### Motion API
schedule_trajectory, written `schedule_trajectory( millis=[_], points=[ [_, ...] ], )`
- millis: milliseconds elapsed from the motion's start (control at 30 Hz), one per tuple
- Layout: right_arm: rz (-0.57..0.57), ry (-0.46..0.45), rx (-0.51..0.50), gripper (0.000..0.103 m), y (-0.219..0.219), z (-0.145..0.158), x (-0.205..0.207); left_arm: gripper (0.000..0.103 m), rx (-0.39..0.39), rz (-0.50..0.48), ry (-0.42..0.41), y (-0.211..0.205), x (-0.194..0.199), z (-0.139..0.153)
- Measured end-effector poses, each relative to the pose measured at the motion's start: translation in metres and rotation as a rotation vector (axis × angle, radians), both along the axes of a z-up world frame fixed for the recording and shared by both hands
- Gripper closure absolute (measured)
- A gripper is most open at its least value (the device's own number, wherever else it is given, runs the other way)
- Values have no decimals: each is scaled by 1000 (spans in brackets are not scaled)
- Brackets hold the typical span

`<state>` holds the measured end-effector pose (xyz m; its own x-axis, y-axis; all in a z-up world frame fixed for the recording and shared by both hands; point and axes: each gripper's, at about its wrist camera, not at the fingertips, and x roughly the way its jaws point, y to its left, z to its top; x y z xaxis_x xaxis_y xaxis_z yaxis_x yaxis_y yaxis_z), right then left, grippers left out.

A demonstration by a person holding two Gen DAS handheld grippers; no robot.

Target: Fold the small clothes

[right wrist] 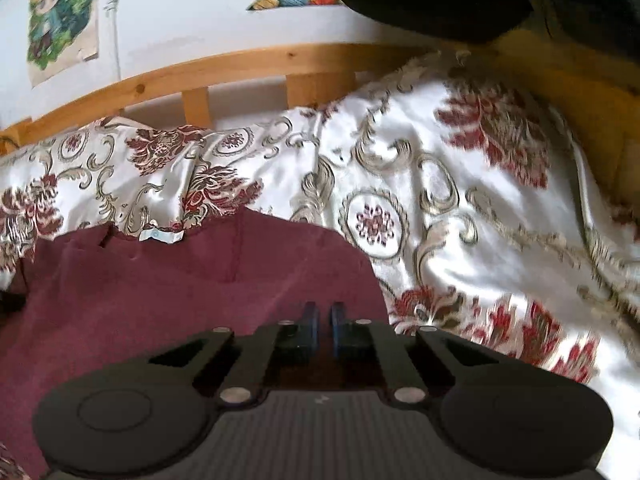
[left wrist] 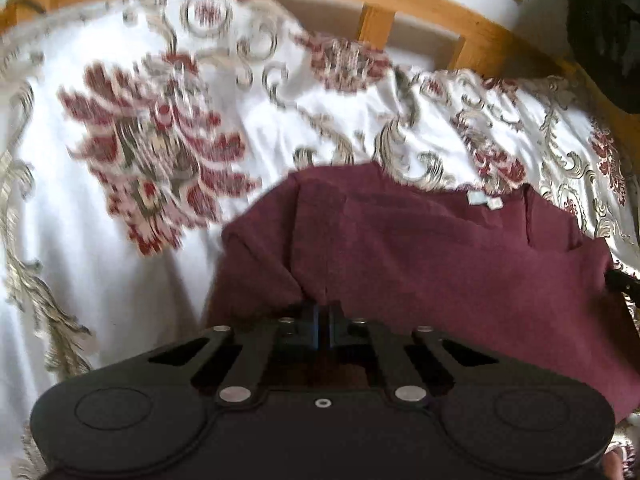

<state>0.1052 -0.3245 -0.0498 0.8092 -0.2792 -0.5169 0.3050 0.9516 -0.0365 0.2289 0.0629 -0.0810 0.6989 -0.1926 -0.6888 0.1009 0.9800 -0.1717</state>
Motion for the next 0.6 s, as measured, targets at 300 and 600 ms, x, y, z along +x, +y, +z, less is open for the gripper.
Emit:
schedule_trajectory(
  millis=[300, 600],
  points=[
    [52, -16, -122, 98, 9, -4, 12, 100, 14, 86, -41, 15, -29, 12],
    [63, 47, -193, 98, 8, -20, 23, 100, 37, 92, 6, 14, -30, -4]
  ],
)
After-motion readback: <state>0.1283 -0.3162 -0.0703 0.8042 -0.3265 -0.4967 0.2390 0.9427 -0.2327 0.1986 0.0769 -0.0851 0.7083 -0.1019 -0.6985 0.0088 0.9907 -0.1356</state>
